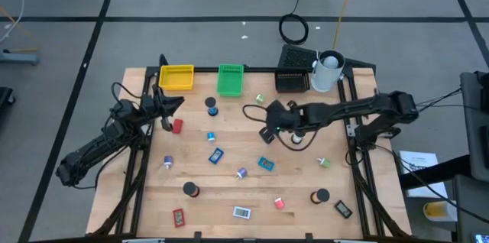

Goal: Pick & Place Office items
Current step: Put the right blue charger adapter into the black bin

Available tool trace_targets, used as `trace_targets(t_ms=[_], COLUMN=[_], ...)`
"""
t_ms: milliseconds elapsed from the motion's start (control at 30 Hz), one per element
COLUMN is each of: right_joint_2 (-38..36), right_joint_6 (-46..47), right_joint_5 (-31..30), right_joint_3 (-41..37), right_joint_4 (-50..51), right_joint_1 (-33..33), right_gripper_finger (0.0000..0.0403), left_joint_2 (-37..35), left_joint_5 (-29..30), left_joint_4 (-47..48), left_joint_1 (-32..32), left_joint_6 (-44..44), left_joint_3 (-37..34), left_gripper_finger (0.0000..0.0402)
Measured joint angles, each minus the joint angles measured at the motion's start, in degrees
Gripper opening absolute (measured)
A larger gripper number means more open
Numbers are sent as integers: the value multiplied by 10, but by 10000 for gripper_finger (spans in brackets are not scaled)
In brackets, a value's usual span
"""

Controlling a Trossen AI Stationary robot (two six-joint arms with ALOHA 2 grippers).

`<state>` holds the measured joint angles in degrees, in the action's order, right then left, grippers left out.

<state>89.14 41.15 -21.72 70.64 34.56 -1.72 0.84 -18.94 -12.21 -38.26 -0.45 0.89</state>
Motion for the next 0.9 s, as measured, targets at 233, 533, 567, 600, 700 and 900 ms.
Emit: trace_targets(t_ms=[233,533,567,600,700,900], right_joint_2=[43,107,113,119,130,132], right_joint_6=[17,17,17,17,17,16], right_joint_5=[86,117,115,116,115,115], right_joint_3=[7,7,7,7,7,7], right_joint_4=[17,37,41,43,44,31], right_joint_1=[10,5,8,10,15,17], right_gripper_finger=[158,207,207,208,208,208], left_joint_2=[0,0,0,0,0,0], left_joint_5=[0,0,0,0,0,0], left_joint_4=[0,0,0,0,0,0], left_joint_1=[0,0,0,0,0,0], left_joint_6=[0,0,0,0,0,0], left_joint_3=[0,0,0,0,0,0], left_gripper_finger=[47,47,47,47,47,47])
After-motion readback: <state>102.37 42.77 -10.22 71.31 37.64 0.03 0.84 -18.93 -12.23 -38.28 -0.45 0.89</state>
